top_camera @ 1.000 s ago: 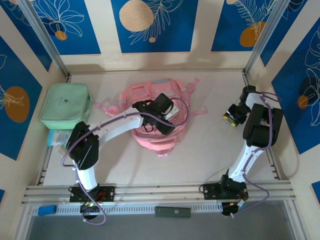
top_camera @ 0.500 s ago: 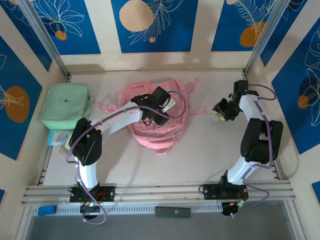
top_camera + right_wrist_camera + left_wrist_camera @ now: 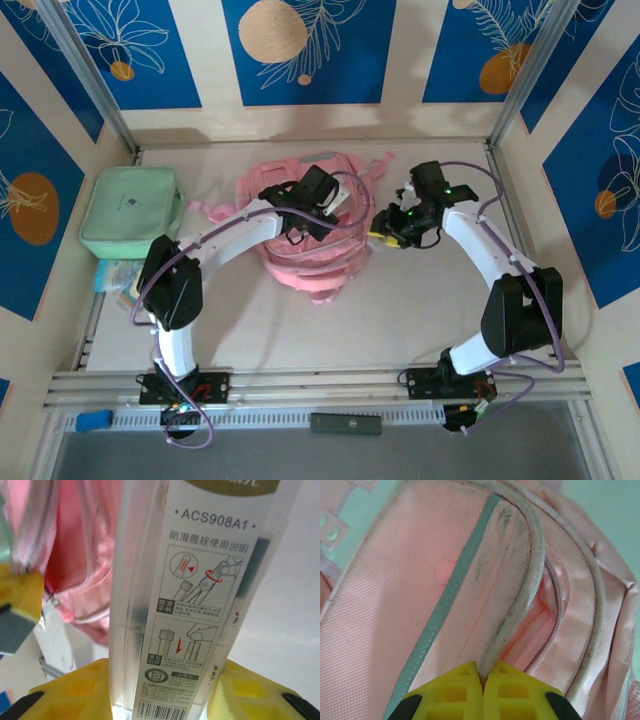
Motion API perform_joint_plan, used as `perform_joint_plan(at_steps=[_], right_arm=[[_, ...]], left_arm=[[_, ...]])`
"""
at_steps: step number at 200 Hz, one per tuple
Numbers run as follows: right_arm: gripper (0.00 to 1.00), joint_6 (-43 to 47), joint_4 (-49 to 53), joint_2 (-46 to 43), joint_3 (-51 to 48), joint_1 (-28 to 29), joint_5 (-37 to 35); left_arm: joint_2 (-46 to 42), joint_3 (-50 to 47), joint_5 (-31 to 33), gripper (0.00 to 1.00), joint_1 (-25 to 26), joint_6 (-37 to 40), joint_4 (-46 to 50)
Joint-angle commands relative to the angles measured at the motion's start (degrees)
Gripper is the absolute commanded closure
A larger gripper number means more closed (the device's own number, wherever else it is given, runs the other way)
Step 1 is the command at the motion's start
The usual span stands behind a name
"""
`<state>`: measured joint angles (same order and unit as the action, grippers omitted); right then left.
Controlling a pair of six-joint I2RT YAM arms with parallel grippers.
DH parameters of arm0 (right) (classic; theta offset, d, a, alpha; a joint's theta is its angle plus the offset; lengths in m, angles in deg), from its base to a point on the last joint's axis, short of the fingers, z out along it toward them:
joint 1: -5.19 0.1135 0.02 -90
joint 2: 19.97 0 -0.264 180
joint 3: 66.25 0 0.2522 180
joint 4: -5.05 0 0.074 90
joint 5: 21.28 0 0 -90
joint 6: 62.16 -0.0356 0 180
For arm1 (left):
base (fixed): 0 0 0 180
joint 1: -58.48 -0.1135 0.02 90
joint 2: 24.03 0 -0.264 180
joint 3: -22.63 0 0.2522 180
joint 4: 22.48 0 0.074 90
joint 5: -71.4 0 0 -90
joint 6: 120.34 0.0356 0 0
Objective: Pack books, pencil case, and school supplies into a backpack
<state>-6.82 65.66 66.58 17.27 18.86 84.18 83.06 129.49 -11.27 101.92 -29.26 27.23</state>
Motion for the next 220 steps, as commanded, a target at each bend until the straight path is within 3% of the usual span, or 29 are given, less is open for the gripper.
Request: perform_joint_plan(at_steps=[1,37,71,101,119,148,201,220], right_arm=[[0.80,-3.3,-1.8,3.2,3.7,3.0,2.4],[0.79,-6.0,-4.0,8.0,9.4,5.4,3.3],[0.73,-9.1,-6.5,12.2,13.3,5.9,3.8],[0.59,-11.8,-12.1,13.7,12.8,5.8,7.6],[0.47,-12.4,-13.1,14.5,12.4,5.2,6.5],[0.38,-14.5,-18.9,13.4,8.7,4.0,9.7],[0.37,-14.6,-21.3,10.8,4.7,1.6,14.7],[0.48,-14.4,-19.7,10.6,5.0,1.9,13.2]], left_arm=[[-2.2,3.1,-3.1,1.00,-0.7,-9.5,-2.3],[-2.9,4.5,-2.0,1.00,-0.1,-17.1,-1.1],[-3.6,5.5,-3.0,1.00,-0.1,-23.5,-1.4],[-3.1,7.1,-2.1,1.00,-0.2,-28.4,-0.3],[-2.7,7.4,-3.0,1.00,-0.5,-29.6,-0.8],[-1.6,8.1,-3.4,1.00,-0.8,-30.1,-0.2],[-1.9,7.1,-3.8,1.00,-1.5,-30.4,-0.4],[-1.7,6.8,-4.6,1.00,-1.5,-30.7,-0.9]])
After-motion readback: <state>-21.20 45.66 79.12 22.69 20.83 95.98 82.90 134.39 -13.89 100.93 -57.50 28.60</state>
